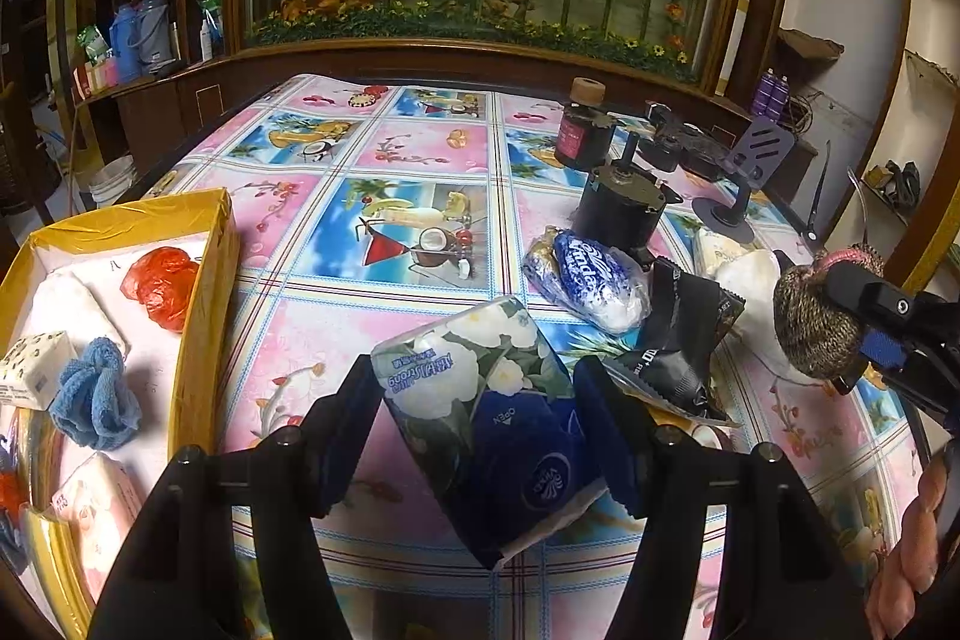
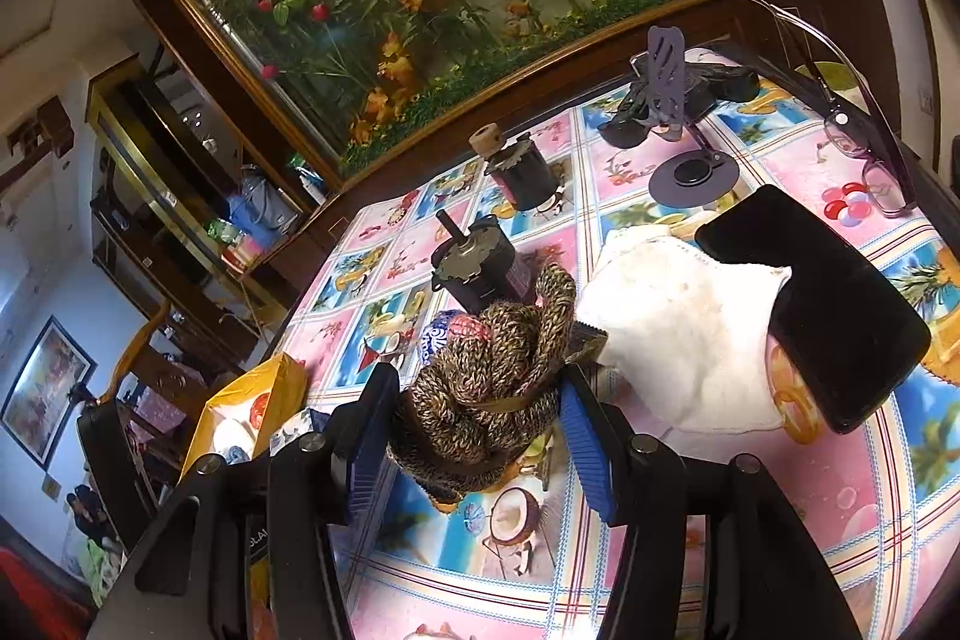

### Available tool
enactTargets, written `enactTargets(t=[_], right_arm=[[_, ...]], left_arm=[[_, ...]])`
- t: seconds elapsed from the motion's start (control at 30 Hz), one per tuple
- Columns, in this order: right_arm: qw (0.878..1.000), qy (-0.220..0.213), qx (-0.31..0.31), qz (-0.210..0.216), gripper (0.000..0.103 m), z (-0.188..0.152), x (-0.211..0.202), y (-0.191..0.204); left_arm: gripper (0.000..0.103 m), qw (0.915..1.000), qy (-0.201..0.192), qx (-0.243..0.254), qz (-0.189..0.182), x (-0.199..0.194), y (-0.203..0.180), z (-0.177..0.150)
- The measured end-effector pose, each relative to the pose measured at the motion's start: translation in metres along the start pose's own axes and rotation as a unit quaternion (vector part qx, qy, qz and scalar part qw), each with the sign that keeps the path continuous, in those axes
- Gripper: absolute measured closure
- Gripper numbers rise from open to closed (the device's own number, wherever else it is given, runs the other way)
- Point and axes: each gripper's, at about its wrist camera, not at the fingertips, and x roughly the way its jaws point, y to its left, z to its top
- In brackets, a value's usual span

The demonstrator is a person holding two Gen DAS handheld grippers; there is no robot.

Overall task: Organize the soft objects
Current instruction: 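Carry the floral tissue pack and knitted hat over the tray with both tools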

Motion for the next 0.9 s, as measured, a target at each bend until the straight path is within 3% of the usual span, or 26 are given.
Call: enactTargets(t=[0.9], right_arm=[[1.0, -0.001, -0.021, -0.009, 0.045, -0.004, 0.005, 0.007]], left_arm=[[0.038, 0.998, -0.055, 0.012, 0.029, -0.018, -0.003, 0.001]])
